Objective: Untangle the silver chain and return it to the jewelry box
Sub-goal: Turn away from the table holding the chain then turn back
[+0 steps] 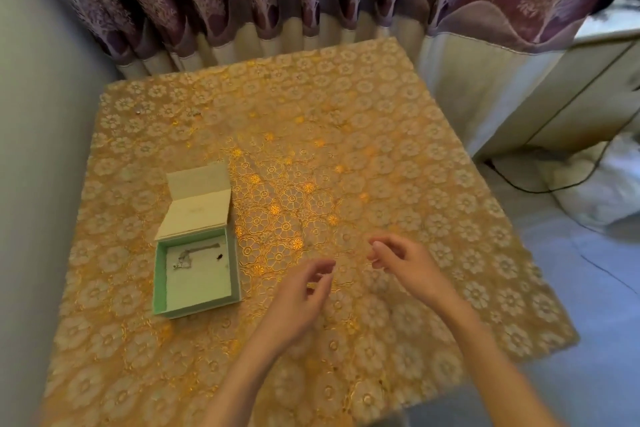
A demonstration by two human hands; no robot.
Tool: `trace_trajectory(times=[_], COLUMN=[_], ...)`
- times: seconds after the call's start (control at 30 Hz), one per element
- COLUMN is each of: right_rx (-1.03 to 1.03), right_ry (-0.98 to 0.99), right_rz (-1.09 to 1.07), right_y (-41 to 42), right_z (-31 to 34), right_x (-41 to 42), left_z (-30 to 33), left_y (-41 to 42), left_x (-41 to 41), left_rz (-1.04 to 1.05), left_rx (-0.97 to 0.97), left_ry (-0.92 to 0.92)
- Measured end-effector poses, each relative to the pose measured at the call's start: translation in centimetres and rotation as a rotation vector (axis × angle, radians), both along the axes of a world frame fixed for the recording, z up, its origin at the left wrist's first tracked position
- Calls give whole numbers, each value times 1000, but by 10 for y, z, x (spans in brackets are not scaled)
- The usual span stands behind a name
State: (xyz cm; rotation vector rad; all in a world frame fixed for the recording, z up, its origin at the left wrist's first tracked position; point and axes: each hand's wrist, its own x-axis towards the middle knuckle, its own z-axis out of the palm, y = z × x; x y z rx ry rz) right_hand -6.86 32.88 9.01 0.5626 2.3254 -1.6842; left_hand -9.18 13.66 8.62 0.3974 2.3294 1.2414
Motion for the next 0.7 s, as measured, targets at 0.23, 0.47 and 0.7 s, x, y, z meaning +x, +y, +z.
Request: trace_trajectory(times=[0.23, 0.47, 0.7], right_rx=[-14, -11, -38], right_ry=[-138, -218, -208], right_rz=[-114, -230, -279], right_y=[26, 59, 154], right_z=[95, 111, 135], right_x=[60, 132, 180], left_z=[80, 104, 140], left_y=[-1, 30, 159], left_x=[23, 42, 60], left_rz=[-148, -243, -299], left_rx=[-96, -152, -86], left_ry=[-155, -153, -73])
